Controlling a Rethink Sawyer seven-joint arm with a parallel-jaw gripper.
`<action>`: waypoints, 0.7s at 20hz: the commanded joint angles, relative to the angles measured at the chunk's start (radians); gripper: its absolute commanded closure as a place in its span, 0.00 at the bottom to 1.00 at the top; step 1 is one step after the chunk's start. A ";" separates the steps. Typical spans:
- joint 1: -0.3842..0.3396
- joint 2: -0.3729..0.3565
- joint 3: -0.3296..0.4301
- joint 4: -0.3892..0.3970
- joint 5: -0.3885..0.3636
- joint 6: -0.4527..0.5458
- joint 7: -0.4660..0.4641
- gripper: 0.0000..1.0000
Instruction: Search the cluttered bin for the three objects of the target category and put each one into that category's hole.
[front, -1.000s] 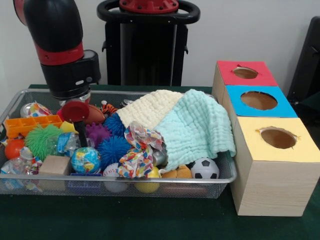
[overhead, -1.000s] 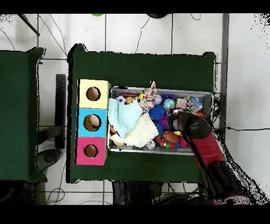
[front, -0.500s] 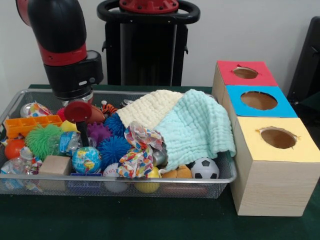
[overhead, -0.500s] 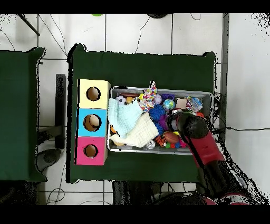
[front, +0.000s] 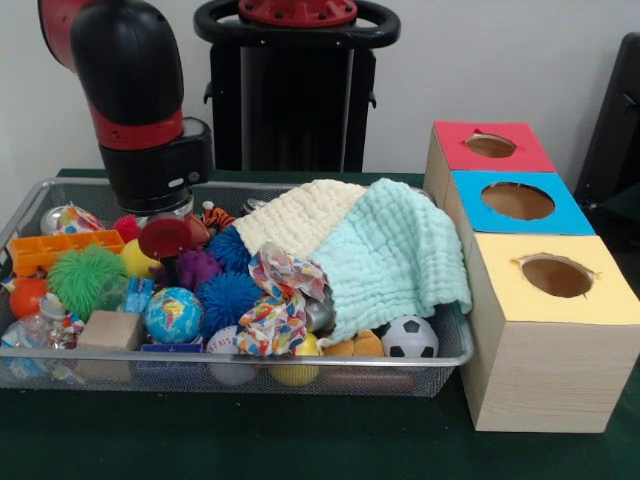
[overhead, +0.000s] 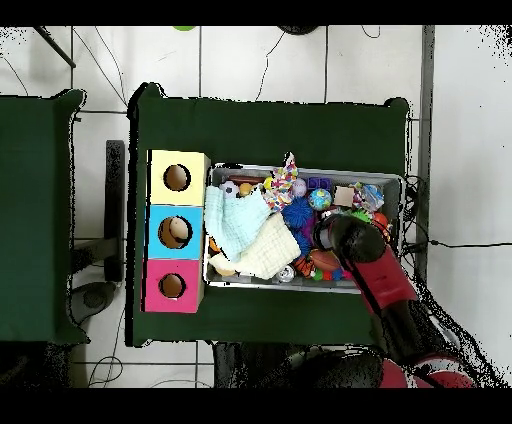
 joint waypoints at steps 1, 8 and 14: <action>-0.021 0.078 0.074 -0.032 -0.043 -0.101 0.111 1.00; -0.013 0.062 0.063 -0.022 -0.036 -0.122 0.134 1.00; 0.025 0.014 0.008 -0.020 -0.028 -0.078 0.142 1.00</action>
